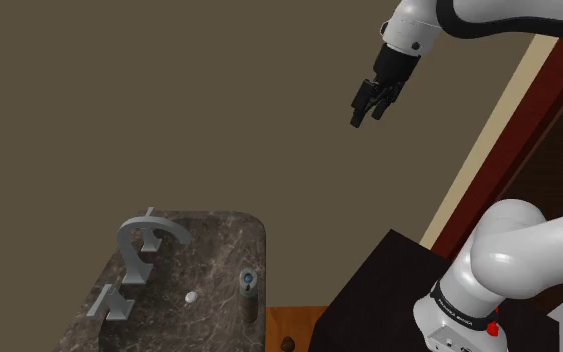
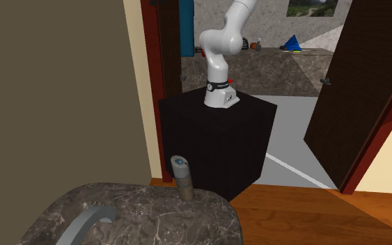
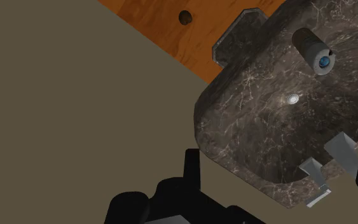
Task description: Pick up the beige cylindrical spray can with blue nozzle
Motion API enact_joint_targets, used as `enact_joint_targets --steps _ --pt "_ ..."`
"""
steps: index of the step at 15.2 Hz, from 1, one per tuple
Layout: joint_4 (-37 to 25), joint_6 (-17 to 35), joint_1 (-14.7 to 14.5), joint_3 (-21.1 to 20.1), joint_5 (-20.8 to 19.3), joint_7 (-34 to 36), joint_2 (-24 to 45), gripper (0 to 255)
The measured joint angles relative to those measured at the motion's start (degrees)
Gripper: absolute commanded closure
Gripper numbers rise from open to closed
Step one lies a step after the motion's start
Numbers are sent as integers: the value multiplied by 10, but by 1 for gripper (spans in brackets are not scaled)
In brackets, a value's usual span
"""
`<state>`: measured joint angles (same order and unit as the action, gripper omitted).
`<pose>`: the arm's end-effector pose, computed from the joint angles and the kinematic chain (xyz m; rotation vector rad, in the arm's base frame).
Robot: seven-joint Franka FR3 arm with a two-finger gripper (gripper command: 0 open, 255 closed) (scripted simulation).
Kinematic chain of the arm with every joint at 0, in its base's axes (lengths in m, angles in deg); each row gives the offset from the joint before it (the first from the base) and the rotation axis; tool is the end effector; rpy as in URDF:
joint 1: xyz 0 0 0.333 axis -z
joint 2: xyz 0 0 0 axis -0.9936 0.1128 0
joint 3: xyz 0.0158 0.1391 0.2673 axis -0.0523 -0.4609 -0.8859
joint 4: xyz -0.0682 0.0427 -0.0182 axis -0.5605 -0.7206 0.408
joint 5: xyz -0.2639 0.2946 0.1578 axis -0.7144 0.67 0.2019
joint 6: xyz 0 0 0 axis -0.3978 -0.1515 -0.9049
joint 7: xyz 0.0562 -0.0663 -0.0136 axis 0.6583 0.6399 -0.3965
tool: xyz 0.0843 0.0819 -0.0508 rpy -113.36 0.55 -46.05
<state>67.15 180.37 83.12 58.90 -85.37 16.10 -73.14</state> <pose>0.3642 0.0292 0.6164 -3.0932 0.1226 -0.3349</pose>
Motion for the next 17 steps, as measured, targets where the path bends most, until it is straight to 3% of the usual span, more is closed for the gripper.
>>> enact_joint_targets --steps 3,10,17 --pt "17 17 -2 -9 4 10 0 0" --pt "109 127 -13 -71 29 73 23 0" --pt "155 247 -20 -138 45 141 100 0"
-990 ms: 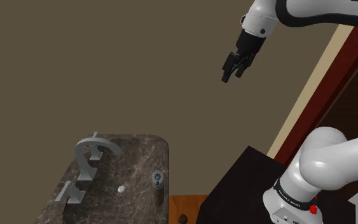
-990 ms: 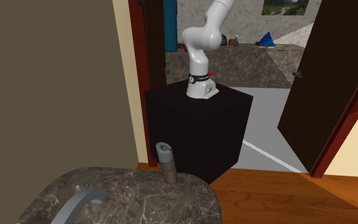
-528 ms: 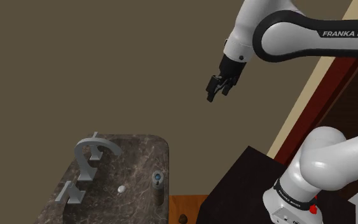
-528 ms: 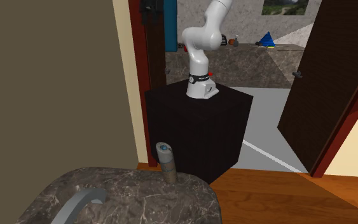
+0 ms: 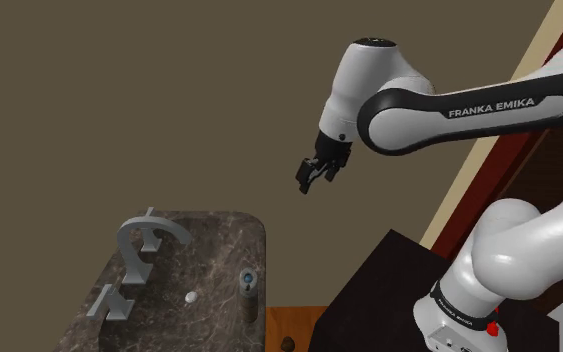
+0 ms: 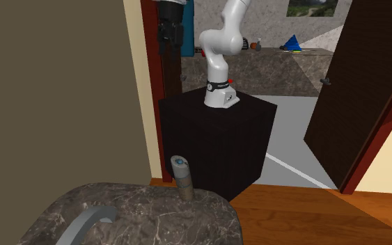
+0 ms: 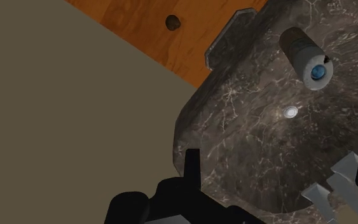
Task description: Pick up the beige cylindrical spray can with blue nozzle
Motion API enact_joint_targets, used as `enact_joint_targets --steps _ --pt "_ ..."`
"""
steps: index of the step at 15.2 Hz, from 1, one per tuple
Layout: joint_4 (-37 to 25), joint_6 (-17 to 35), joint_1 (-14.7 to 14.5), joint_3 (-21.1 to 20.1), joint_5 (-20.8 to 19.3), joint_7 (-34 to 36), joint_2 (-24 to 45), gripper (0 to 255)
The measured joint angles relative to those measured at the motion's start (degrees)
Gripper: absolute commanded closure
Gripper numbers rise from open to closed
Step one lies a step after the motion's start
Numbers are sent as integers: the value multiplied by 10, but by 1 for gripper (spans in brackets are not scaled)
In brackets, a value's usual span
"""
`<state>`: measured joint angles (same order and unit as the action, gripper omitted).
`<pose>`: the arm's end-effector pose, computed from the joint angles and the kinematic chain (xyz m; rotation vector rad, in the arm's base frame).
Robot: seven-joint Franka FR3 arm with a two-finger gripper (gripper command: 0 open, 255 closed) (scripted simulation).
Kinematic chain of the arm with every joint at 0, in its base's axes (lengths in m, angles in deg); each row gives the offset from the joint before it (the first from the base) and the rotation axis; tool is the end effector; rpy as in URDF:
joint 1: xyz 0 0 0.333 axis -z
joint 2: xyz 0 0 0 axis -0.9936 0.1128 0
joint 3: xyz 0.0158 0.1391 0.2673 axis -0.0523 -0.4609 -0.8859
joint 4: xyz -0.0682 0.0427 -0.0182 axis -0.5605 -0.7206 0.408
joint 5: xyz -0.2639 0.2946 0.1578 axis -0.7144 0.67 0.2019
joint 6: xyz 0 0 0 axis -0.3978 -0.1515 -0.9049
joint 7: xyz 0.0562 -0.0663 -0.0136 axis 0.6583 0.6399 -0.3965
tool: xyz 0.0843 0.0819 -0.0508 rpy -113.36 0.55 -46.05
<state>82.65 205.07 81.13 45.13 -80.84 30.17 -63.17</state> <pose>0.4033 0.1416 0.4404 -3.1127 0.2024 -0.3066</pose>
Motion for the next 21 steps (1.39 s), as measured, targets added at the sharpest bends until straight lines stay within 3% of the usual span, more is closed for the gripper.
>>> enact_joint_targets --steps 6,11,16,19,21 --pt "15 114 8 -67 -8 72 103 0" --pt "10 201 30 -128 -52 156 204 0" --pt "-28 269 64 -176 -178 285 338 0" --pt "-60 293 56 -172 -289 389 424 0" --pt "-100 293 31 -152 -357 453 485 0"
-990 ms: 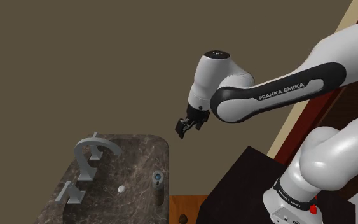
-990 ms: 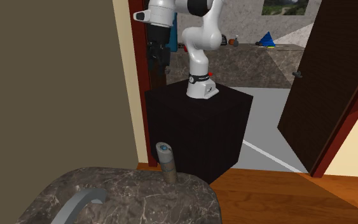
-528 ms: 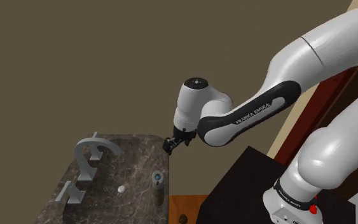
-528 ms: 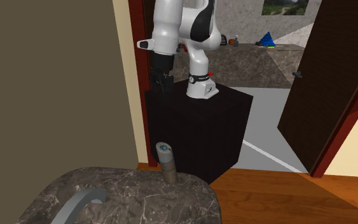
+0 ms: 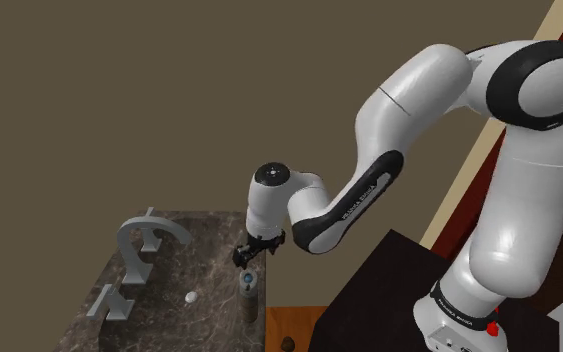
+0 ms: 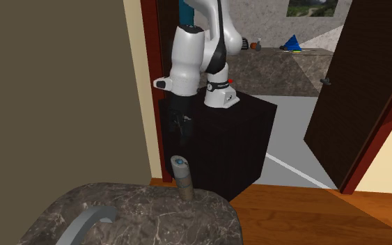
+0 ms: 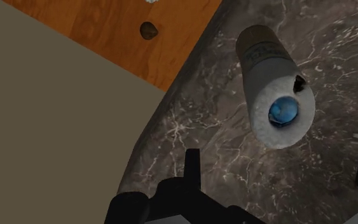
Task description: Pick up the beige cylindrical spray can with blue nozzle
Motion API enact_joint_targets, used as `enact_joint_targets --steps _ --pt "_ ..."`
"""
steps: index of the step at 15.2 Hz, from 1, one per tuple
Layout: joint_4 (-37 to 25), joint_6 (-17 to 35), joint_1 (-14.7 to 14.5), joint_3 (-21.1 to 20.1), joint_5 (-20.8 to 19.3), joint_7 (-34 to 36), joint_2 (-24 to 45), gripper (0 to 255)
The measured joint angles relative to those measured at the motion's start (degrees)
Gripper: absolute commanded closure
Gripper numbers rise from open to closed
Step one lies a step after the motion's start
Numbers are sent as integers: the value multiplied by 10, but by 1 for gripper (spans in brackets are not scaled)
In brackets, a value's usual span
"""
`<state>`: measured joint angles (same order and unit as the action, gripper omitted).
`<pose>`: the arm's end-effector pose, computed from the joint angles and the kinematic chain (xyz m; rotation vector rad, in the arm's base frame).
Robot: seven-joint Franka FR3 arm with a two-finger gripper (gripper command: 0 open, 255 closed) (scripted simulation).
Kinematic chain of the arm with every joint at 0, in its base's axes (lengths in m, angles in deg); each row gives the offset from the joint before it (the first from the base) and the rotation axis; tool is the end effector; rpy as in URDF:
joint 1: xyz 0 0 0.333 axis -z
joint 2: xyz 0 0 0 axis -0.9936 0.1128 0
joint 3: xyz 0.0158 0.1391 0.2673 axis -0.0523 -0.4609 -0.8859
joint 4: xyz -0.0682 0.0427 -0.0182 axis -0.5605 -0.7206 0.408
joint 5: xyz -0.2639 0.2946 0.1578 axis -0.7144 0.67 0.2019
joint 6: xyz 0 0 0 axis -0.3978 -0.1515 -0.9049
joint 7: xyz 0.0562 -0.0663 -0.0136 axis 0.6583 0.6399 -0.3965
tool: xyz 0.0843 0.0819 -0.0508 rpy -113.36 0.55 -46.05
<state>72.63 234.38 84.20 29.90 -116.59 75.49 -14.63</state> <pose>0.4463 0.2903 0.1877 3.0960 -0.3157 0.2651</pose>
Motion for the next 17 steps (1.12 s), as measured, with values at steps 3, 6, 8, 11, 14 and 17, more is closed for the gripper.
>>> enact_joint_targets --steps 3,6,8,11,14,17 --pt "-38 10 -40 36 -72 70 69 0" --pt "-67 15 -72 61 -110 110 114 0" --pt "-76 23 -83 75 -129 125 133 0" --pt "-82 36 -94 92 -151 142 153 0" --pt "-86 43 -101 101 -162 152 164 255" --pt "-89 44 -103 103 -164 154 166 255"
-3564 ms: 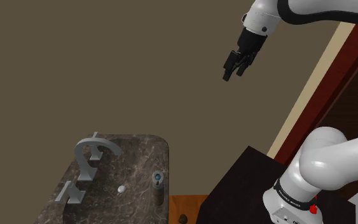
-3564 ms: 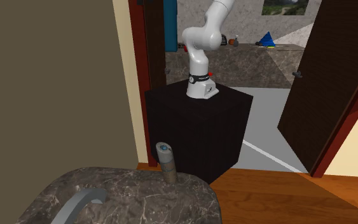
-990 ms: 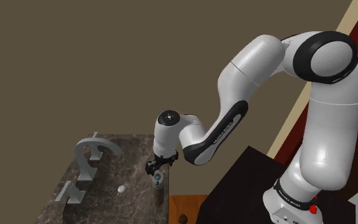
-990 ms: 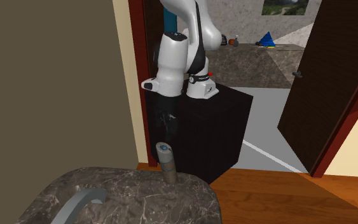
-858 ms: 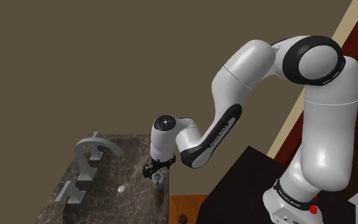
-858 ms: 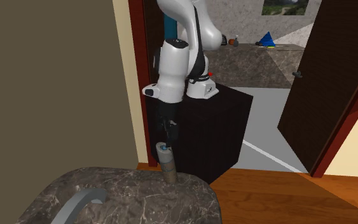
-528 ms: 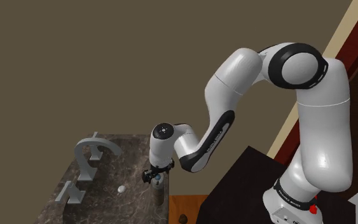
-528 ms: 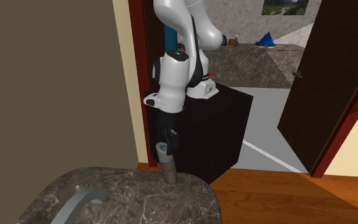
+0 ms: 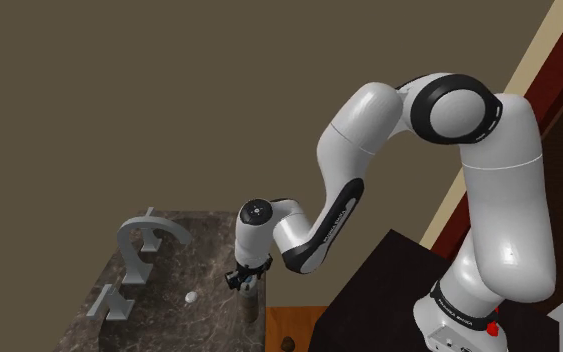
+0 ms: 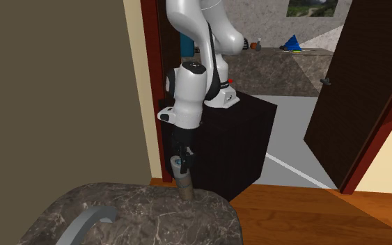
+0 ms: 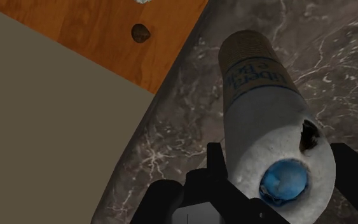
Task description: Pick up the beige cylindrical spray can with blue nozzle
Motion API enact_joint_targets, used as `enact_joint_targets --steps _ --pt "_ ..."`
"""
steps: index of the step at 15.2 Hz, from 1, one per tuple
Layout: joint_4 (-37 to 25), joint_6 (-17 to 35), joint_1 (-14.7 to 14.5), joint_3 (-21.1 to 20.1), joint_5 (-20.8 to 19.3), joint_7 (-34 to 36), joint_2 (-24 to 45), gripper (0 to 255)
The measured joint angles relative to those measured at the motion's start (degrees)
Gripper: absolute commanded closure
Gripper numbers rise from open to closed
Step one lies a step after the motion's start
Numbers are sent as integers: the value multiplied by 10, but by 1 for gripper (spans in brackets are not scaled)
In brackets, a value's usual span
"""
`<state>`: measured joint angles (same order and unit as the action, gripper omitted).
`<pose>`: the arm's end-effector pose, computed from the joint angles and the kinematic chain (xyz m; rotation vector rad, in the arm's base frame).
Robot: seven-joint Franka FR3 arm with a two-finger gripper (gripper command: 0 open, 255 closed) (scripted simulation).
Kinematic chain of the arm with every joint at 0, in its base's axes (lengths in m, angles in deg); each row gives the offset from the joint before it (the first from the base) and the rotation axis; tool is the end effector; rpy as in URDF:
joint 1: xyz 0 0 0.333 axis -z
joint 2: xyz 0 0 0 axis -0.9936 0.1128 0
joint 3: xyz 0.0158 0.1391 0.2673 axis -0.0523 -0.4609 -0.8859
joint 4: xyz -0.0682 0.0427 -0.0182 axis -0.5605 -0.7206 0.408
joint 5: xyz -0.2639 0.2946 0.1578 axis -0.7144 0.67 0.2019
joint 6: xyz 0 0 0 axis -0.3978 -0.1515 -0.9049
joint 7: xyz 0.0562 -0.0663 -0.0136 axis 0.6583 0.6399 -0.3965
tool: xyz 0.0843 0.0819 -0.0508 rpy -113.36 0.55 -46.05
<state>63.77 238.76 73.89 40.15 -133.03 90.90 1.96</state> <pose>0.4519 0.3175 0.0954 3.0883 -0.3400 0.2633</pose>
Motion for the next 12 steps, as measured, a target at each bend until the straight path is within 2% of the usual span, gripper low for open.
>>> enact_joint_targets --steps 6,12 --pt "0 0 0 -1 0 0 0 255" --pt "14 -21 24 -29 37 -32 -35 255"
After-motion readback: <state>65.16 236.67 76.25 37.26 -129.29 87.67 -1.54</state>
